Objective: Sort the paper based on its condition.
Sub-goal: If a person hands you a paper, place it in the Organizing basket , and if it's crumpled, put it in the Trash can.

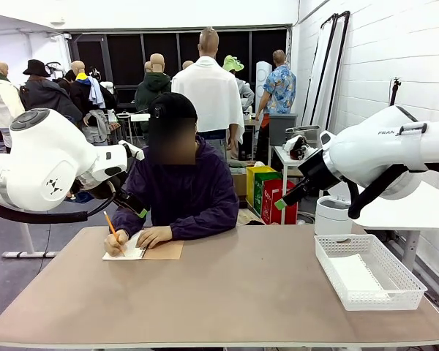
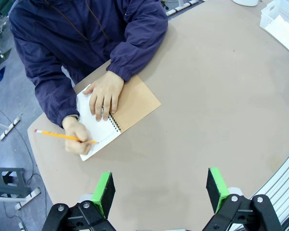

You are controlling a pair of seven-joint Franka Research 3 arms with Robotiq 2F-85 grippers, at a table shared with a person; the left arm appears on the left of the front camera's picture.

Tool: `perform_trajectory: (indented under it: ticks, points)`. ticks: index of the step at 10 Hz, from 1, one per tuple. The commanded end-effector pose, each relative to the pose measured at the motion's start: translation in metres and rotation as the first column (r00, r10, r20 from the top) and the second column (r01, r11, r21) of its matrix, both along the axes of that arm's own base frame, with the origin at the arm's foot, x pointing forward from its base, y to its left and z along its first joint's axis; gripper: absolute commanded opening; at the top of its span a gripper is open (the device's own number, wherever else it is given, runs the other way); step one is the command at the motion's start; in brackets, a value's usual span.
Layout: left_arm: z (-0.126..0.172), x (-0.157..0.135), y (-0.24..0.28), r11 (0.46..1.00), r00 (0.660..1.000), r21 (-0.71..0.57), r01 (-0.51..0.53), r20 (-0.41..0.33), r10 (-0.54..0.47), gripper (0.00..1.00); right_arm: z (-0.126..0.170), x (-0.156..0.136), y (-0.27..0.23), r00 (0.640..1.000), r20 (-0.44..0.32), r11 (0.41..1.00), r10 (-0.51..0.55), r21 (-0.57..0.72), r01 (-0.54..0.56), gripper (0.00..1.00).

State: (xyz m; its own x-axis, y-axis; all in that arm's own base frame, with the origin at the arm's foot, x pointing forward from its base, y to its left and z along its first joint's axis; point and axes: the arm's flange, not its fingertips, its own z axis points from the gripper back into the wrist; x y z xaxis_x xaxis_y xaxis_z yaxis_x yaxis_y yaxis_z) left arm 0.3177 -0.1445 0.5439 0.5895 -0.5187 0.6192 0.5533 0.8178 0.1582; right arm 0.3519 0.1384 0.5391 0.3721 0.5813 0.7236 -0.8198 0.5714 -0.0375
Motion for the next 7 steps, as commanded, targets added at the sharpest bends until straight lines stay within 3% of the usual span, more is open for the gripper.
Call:
perform_trajectory:
  ticks: [1, 7]
  points:
    - [-0.0004, 0.0002, 0.0009, 1.000, 1.000, 0.000, 0.009, -0.003, -0.009, 1.00, -0.0008, 0.0009, 0.0001, 1.000, 0.003, 1.000, 0.002, -0.010, -0.002, 1.00]
    - [-0.0004, 0.0002, 0.0009, 1.000, 1.000, 0.000, 0.009, -0.003, -0.009, 1.00, -0.0008, 0.0009, 0.0001, 1.000, 0.003, 1.000, 0.002, -0.010, -0.002, 1.00]
